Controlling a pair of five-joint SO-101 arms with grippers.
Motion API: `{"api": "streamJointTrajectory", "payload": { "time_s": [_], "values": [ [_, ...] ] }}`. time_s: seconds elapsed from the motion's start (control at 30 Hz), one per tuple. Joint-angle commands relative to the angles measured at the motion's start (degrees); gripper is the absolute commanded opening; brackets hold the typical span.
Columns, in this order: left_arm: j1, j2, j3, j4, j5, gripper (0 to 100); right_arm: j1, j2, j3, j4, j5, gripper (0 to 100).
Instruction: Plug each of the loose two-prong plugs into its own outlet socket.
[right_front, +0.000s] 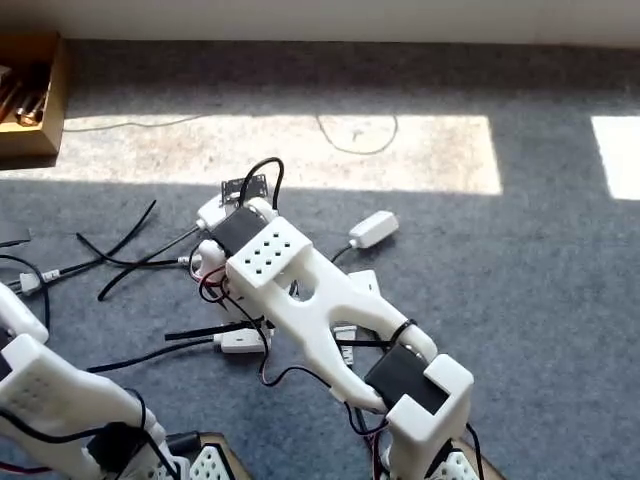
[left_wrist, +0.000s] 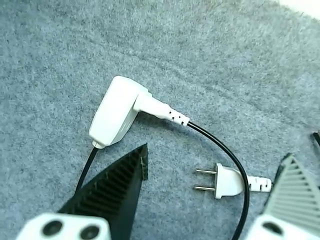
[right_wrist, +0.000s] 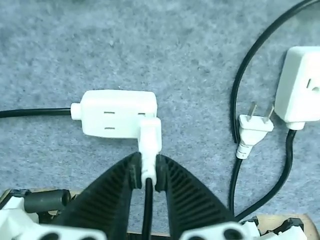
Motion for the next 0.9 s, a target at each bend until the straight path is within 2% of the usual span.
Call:
{"api": "streamJointTrajectory", "payload": {
  "time_s": [0.0, 0.23, 0.6, 0.87],
  "values": [
    [-0.04, -0.75, -2.24, -0.70, -0.26, 39, -2.07, -0.31, -0.31, 0.04, -0.18, 0.5],
    [-0.31, -0.84, -2.24, -0.79, -0.26, 39, -4.35, -0.31, -0.40, -0.84, -0.18, 0.5],
    [-0.31, -0.66, -2.24, -0.79, -0.26, 39, -4.09, -1.54, -2.86, -0.75, -0.18, 0.5],
    [-0.48, -0.66, -2.24, -0.70, -0.35, 39, -0.13, -1.54, -2.86, -1.27, -0.09, 0.5]
  ]
}}
